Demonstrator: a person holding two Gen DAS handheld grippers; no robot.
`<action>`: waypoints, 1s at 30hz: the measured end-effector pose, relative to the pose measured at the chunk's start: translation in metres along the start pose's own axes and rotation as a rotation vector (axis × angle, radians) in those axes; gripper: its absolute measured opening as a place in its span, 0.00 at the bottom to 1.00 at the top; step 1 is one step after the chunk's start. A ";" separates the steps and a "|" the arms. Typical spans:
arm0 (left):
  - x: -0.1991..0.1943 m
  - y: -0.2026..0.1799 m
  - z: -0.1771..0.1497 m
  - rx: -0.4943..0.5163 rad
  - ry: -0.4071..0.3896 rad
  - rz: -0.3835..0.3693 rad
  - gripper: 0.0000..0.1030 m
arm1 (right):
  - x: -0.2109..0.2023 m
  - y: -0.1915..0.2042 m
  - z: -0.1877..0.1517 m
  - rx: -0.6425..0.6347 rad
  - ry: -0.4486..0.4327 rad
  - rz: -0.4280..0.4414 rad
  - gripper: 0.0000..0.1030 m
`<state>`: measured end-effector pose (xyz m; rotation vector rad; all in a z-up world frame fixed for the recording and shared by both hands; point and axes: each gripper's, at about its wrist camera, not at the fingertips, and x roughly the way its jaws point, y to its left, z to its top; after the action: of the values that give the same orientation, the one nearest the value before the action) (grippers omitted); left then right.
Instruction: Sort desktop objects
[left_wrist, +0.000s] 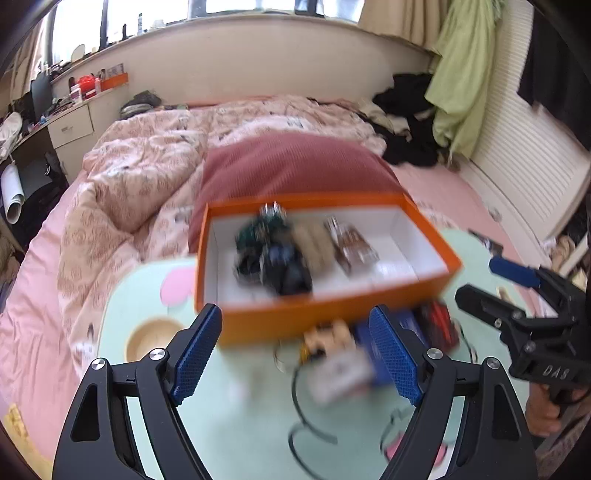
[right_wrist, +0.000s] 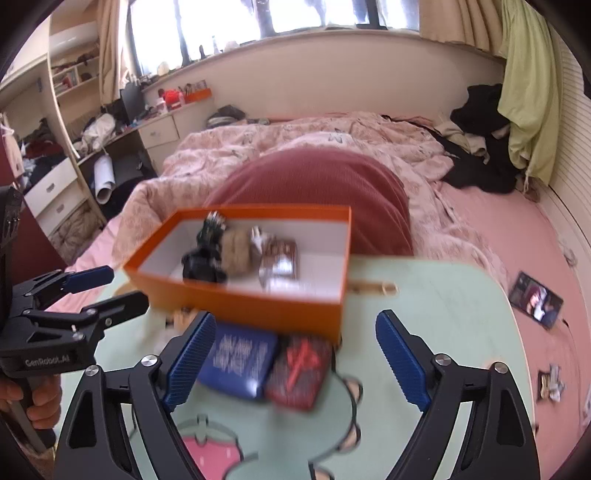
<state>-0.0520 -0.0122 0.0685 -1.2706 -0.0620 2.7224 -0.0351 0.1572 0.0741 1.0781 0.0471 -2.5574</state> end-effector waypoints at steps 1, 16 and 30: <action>-0.003 -0.005 -0.012 0.017 0.017 -0.010 0.80 | -0.006 0.001 -0.013 -0.003 0.010 -0.001 0.87; 0.015 -0.033 -0.096 0.078 0.137 0.007 1.00 | 0.006 0.000 -0.093 -0.031 0.181 -0.124 1.00; 0.015 -0.033 -0.097 0.078 0.133 0.008 1.00 | 0.006 0.001 -0.095 -0.033 0.175 -0.119 1.00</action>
<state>0.0164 0.0207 -0.0021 -1.4281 0.0625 2.6109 0.0267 0.1705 0.0032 1.3201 0.2029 -2.5484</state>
